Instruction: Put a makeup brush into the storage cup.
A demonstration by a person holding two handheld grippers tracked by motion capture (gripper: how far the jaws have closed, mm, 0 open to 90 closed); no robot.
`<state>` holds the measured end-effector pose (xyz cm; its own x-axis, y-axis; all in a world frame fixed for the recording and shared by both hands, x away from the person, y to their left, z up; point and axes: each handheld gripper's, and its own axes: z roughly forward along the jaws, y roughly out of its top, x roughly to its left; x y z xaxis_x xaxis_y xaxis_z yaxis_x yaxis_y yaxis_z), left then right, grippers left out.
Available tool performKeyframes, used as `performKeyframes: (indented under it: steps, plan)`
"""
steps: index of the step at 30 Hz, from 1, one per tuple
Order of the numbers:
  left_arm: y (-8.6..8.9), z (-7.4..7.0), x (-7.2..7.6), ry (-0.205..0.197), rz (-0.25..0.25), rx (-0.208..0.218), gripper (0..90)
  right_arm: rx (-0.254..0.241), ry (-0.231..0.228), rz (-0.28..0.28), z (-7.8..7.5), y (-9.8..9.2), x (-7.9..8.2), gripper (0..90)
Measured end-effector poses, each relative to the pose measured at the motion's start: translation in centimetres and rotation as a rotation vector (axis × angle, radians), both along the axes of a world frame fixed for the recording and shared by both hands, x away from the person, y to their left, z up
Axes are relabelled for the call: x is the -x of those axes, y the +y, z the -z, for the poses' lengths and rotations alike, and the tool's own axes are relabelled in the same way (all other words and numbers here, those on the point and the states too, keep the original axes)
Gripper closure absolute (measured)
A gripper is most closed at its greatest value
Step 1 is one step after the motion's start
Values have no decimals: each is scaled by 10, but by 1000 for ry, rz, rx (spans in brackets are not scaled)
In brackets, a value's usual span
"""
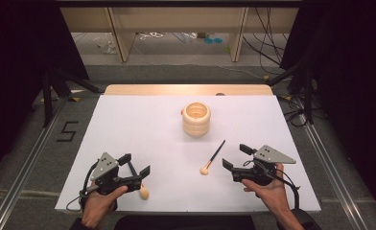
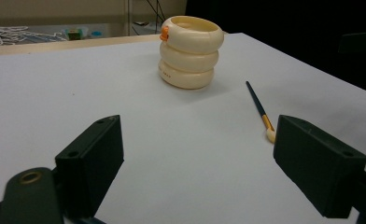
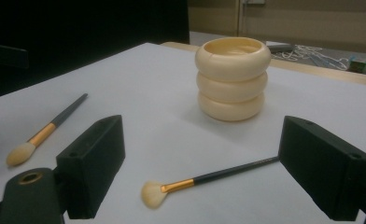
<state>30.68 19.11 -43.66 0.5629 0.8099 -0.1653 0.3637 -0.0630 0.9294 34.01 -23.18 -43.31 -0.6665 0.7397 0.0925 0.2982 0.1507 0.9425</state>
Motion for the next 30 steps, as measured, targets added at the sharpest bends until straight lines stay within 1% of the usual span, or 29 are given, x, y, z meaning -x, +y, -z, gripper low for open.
performKeyframes:
  steps: [4,7,8,9,10,13,14,15,16,17,19,20,21,23,24,25,27,28,29,30]
  plan:
    - [0,0,0,1,-4,-4,157,0,4,-11,0,0,-1,156]
    - [1,0,0,1,-5,-6,157,12,-15,-20,0,0,-3,156]
    - [1,0,0,1,-8,-7,158,0,-6,-19,0,1,-3,156]
    - [1,0,0,1,-8,-7,158,22,-15,-25,-1,0,-4,156]
    - [1,0,1,0,-8,-4,157,29,-11,-29,-1,0,-4,156]
    - [1,0,0,3,-7,-6,157,29,-16,-41,-1,2,-5,156]
    - [1,0,0,1,-4,-3,158,42,-8,-42,-2,2,-5,156]
    - [1,0,1,4,-8,-7,157,41,-23,-53,-2,4,-6,156]
    - [1,0,1,2,-7,-5,157,41,-23,-53,-2,4,-6,156]
    - [1,0,0,4,-8,-3,157,58,-21,-58,-3,4,-7,156]
    - [1,1,0,0,-2,2,158,61,-26,-58,-4,4,-7,156]
    - [1,0,0,3,-6,-2,157,66,-21,-66,-4,4,-8,156]
    - [1,0,0,4,-6,-4,158,85,-25,-81,-6,5,-10,156]
    - [1,0,0,4,-6,-1,157,83,-33,-82,-7,6,-11,156]
    - [1,0,0,7,-6,-4,157,84,-36,-97,-7,6,-12,156]
    - [1,0,0,7,-6,-3,157,111,-31,-98,-10,6,-13,156]
    - [1,0,0,6,-8,-1,157,134,-37,-119,-12,6,-16,156]
    - [1,0,0,7,-7,-2,157,157,-41,-138,-13,6,-18,159]
    - [1,0,0,8,-8,-3,157,189,-54,-170,-14,6,-20,183]
    - [1,0,-1,9,-8,-2,157,213,-50,-179,-15,7,-21,175]
